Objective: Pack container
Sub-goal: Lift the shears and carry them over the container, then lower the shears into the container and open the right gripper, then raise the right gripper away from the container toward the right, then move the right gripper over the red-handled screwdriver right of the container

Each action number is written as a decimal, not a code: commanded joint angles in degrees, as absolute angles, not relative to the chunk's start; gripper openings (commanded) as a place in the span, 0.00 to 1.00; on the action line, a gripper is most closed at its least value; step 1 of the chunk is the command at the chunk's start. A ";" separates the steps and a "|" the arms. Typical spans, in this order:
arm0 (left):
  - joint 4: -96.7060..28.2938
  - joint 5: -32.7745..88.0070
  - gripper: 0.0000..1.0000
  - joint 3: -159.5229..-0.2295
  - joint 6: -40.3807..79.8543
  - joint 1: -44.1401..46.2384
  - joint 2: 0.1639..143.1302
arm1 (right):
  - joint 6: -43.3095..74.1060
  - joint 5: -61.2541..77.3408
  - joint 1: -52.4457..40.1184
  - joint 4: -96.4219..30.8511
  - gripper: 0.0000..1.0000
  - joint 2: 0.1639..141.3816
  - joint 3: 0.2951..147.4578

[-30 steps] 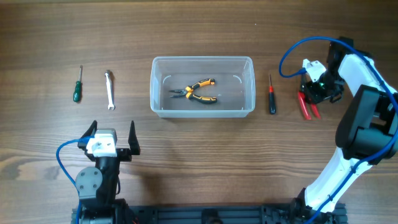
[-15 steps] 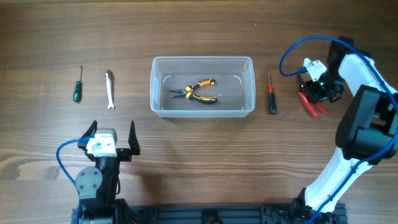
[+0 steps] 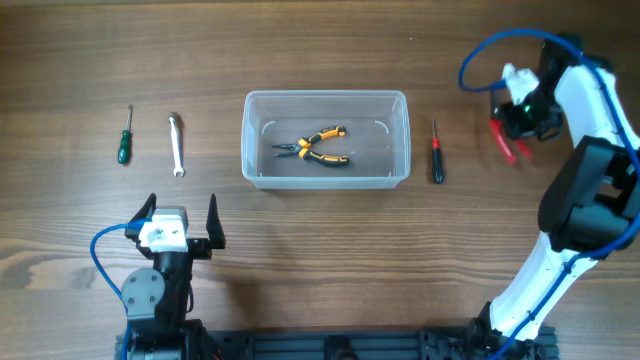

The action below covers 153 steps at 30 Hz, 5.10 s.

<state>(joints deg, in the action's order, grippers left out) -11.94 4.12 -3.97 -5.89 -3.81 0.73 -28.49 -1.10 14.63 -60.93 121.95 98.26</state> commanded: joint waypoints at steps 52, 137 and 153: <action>-11.79 3.55 1.00 -3.62 -5.34 -3.53 0.27 | -44.18 12.56 -26.46 -63.51 0.05 115.11 100.31; -11.79 3.55 1.00 -3.62 -5.34 -3.53 0.27 | -4.84 1.50 0.08 -69.43 1.00 110.83 94.02; -11.79 3.55 1.00 -3.62 -5.32 -3.53 0.27 | -7.38 3.44 -0.08 -58.00 1.00 111.44 80.01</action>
